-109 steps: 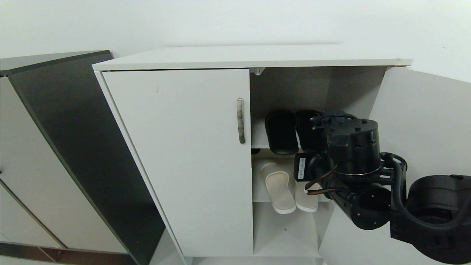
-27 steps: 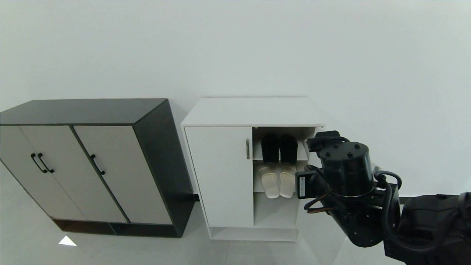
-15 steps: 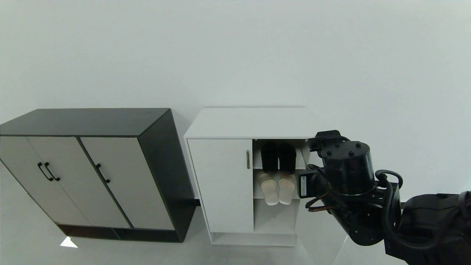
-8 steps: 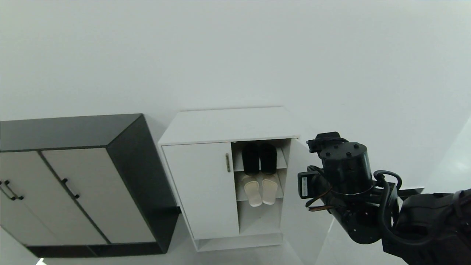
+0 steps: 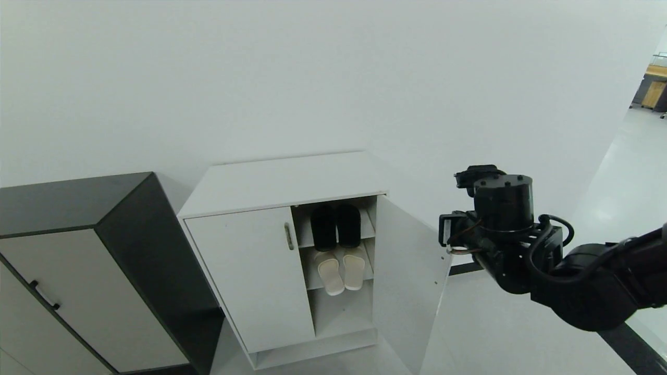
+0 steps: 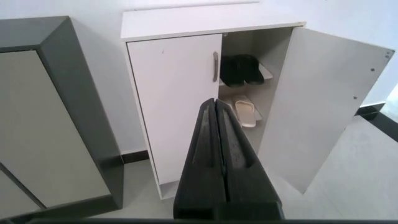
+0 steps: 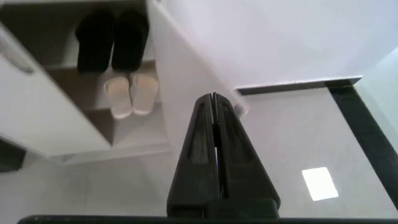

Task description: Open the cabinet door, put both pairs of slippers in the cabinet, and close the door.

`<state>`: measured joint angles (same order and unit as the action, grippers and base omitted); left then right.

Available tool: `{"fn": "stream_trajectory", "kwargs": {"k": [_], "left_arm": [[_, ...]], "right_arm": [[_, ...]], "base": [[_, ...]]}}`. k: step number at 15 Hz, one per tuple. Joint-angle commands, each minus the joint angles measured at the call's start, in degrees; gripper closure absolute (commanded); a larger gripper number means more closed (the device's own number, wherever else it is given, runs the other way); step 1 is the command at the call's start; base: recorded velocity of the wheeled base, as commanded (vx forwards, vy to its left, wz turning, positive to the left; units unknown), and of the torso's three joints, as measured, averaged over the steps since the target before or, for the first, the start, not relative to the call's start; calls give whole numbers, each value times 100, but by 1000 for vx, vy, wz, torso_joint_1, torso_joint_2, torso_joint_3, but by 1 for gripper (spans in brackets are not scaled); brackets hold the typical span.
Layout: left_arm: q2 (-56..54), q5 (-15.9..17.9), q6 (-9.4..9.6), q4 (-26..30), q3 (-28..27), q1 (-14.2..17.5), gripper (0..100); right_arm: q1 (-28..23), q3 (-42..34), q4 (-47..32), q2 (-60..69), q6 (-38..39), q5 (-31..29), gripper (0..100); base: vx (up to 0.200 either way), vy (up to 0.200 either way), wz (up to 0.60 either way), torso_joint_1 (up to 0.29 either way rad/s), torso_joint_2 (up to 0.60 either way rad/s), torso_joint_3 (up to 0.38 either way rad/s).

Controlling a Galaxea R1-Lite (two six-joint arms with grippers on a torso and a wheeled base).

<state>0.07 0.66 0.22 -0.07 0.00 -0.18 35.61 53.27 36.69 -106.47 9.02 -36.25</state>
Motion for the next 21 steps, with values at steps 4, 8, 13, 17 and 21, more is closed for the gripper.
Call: {"fn": "stream_trajectory", "kwargs": {"k": [4,8,13,17,21], "left_arm": [[1,13,4,-1,0,1,100],[1,13,4,-1,0,1,100],[1,22,4,-1,0,1,100],[1,13,4,-1,0,1,100],[1,13,4,-1,0,1,100]], "right_arm": [[-511,1238,-1630,-216,539,584,100],[-766,1880,-2008,-603,680,787,100],[-1179,2346,-1490,-1403,662,1059,100],[-1416,2662,-1226,-2088,662,1270,100],[-1495,2864,-1200,-2519,671,1296,100]], "base": [[-100,0,0,1,0,0],[-200,0,0,-2,2,0],[0,0,0,0,0,0],[0,0,0,0,0,0],[0,0,0,0,0,0]]}}
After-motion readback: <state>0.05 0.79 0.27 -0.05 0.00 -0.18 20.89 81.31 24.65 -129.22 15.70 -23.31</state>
